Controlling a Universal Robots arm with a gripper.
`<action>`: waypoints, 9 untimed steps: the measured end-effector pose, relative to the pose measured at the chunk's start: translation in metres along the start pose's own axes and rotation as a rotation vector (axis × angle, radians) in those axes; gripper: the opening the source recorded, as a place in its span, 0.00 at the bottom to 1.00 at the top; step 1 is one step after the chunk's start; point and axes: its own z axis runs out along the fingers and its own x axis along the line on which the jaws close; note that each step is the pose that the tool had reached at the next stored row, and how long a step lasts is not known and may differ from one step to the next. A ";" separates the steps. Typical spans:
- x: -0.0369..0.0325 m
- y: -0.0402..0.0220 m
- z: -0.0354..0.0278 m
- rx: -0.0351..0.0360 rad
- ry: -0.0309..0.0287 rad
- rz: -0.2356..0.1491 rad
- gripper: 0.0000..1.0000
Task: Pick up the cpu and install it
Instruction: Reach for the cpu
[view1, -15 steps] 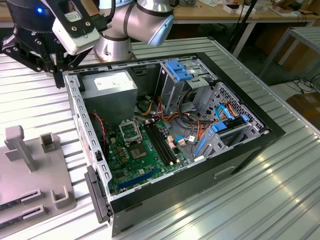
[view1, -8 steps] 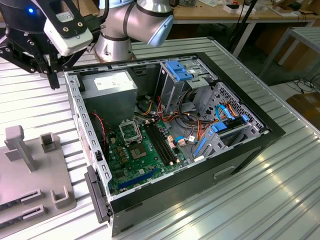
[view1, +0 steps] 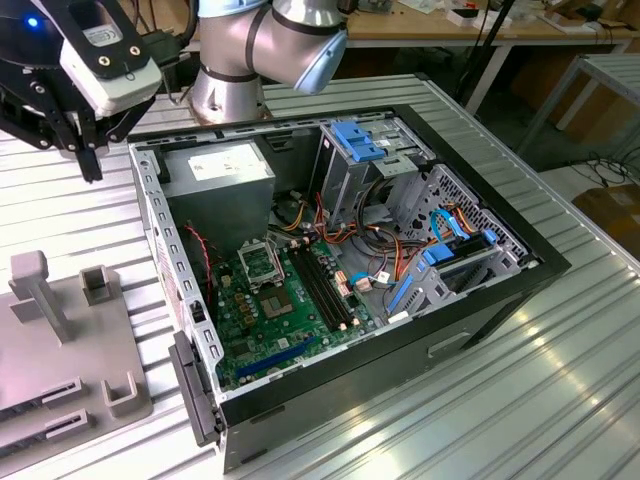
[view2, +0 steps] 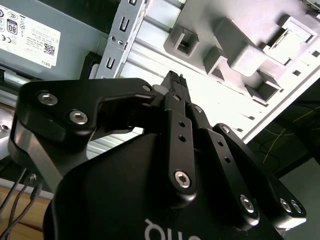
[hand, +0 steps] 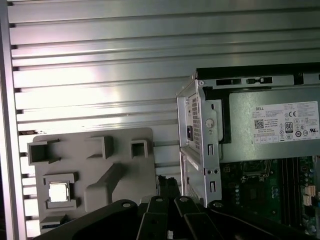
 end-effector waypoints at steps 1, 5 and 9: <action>0.0016 -0.0001 0.0000 0.0000 0.0002 0.000 0.11; 0.0073 -0.0006 0.0002 0.0001 0.0008 0.000 0.11; 0.0139 -0.0012 0.0003 0.0002 0.0016 0.000 0.11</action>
